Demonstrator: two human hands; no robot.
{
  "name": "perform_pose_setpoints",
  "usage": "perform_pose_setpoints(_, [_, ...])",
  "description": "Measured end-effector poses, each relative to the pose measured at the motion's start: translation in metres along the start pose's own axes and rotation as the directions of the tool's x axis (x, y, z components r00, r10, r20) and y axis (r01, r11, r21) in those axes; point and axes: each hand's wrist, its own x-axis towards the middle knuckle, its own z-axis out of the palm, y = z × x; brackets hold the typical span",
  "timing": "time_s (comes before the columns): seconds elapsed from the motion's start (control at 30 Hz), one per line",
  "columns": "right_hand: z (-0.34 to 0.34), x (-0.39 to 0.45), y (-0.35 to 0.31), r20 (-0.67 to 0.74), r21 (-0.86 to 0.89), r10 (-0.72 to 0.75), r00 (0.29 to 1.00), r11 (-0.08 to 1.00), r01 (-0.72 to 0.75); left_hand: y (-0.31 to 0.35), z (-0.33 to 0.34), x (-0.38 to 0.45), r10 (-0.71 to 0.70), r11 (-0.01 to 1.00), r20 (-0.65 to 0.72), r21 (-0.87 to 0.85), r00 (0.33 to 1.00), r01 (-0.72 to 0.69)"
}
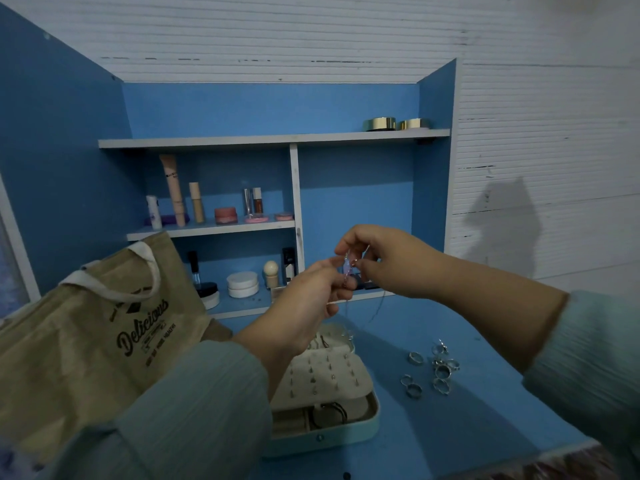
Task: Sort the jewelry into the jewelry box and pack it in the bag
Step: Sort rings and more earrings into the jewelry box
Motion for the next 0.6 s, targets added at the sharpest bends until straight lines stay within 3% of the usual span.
perform_pose_setpoints(0.17, [0.006,-0.003,0.01,0.002,0.217,0.143,0.99,0.966,-0.14,0.002,-0.003,0.003,0.015,1.0,0.019,-0.021,1.0,-0.015])
perform_pose_setpoints(0.33, [0.017,-0.006,0.015,0.178,0.537,0.273,0.945,0.778,-0.326,0.007,-0.006,0.003,0.022,0.985,0.06,-0.173,0.998,-0.011])
perform_pose_setpoints(0.47, [0.022,-0.007,0.017,0.232,0.664,0.256,0.938,0.663,-0.345,0.01,-0.009,0.003,0.039,0.98,0.067,-0.196,0.997,-0.026])
perform_pose_setpoints(0.6, [0.025,-0.003,0.016,0.188,0.703,0.27,0.944,0.634,-0.322,0.01,-0.015,0.004,0.044,0.979,0.072,-0.201,0.996,-0.029])
